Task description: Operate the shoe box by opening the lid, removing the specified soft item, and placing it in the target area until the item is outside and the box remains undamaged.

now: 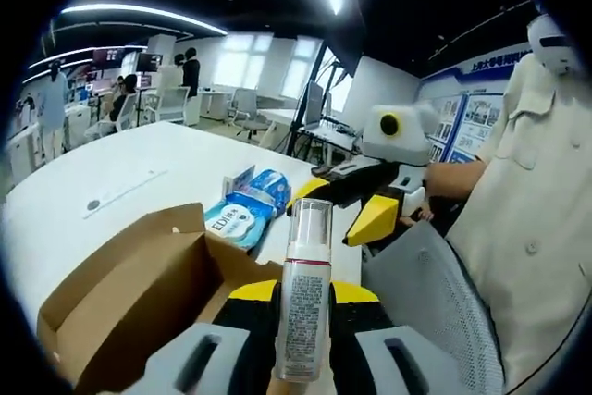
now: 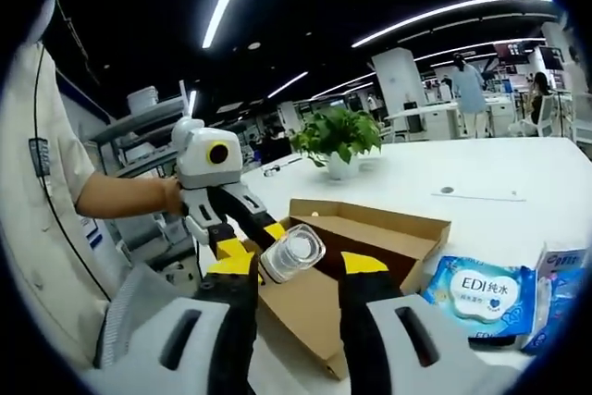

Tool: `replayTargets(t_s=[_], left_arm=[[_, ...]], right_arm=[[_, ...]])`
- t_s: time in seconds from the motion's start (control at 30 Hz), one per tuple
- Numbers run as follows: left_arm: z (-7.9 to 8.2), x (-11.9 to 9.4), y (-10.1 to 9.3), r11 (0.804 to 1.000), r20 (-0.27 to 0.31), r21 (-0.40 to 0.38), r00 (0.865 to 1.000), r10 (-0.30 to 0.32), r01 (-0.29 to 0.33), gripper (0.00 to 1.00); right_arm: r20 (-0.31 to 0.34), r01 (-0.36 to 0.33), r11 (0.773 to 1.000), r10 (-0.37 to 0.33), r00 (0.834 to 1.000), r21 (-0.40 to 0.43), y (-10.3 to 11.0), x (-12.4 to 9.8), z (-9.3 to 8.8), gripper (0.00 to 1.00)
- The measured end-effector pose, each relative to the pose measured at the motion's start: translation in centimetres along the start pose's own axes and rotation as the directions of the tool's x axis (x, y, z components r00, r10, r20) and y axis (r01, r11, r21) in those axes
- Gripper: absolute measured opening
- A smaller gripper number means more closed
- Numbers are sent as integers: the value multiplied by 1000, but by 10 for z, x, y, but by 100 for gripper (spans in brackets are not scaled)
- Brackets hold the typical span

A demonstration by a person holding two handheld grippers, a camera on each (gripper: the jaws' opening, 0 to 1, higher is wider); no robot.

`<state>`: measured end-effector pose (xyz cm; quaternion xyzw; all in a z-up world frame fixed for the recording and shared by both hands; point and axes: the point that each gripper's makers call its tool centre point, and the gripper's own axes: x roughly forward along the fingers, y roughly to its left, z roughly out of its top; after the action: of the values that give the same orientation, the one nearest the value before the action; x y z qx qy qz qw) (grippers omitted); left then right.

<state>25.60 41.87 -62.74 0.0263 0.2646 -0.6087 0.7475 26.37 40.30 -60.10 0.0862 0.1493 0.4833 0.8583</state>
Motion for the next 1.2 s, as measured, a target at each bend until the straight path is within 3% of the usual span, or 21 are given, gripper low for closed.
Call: replayTargets(t_s=[0.3, 0.67, 1.2], left_arm=[[5, 2, -5, 1000, 30, 3, 999, -30, 30, 20], [-9, 10, -6, 998, -44, 57, 998, -34, 37, 20], [0, 15, -7, 983, -55, 178, 997, 44, -34, 21]], right_arm=[[27, -30, 999, 30, 999, 21, 5, 5, 8, 24], [-12, -44, 999, 45, 999, 20, 10, 6, 1, 21], [-34, -49, 997, 47, 998, -68, 11, 0, 11, 19]])
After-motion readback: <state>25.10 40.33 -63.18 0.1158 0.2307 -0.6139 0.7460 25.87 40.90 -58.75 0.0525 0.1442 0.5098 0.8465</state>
